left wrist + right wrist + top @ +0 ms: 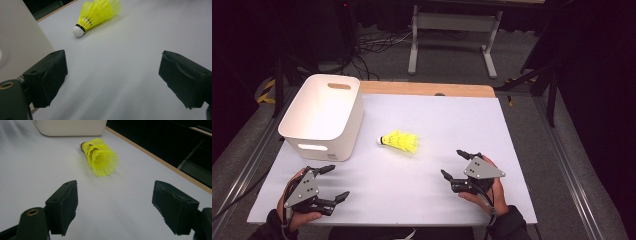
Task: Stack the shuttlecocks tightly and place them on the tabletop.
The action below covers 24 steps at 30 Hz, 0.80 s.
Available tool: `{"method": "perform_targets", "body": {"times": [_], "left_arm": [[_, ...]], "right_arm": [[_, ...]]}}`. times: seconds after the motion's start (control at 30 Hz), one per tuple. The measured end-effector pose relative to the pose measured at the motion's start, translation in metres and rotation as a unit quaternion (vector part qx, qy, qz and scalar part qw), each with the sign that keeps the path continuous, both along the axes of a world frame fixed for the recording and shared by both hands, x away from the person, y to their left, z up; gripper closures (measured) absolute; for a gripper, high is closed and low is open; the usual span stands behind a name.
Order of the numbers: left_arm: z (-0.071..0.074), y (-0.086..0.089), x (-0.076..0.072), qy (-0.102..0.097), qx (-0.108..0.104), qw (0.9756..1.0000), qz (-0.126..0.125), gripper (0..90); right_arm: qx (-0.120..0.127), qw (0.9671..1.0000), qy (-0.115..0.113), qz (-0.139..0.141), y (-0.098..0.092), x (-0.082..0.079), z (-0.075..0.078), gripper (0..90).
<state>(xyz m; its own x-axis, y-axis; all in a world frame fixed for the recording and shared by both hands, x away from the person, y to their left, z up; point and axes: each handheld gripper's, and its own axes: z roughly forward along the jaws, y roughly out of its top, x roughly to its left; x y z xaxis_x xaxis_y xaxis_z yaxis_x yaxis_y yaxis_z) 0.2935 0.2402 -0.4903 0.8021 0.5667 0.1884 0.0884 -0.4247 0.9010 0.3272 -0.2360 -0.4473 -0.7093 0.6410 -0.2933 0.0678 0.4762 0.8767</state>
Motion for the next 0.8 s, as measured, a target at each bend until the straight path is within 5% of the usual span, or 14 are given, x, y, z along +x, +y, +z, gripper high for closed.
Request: {"method": "perform_targets", "body": {"times": [0.27,0.8], "left_arm": [[-0.001,0.000,0.001,0.000,0.001,1.0000,-0.004,8.7],[0.001,0.002,-0.002,-0.004,0.004,1.0000,-0.003,6.3]], "right_arm": [[-0.012,0.9998,0.011,-0.012,-0.004,0.000,-0.011,22.2],[-0.019,0.9976,0.058,0.033,0.042,0.027,-0.019,18.5]]}}
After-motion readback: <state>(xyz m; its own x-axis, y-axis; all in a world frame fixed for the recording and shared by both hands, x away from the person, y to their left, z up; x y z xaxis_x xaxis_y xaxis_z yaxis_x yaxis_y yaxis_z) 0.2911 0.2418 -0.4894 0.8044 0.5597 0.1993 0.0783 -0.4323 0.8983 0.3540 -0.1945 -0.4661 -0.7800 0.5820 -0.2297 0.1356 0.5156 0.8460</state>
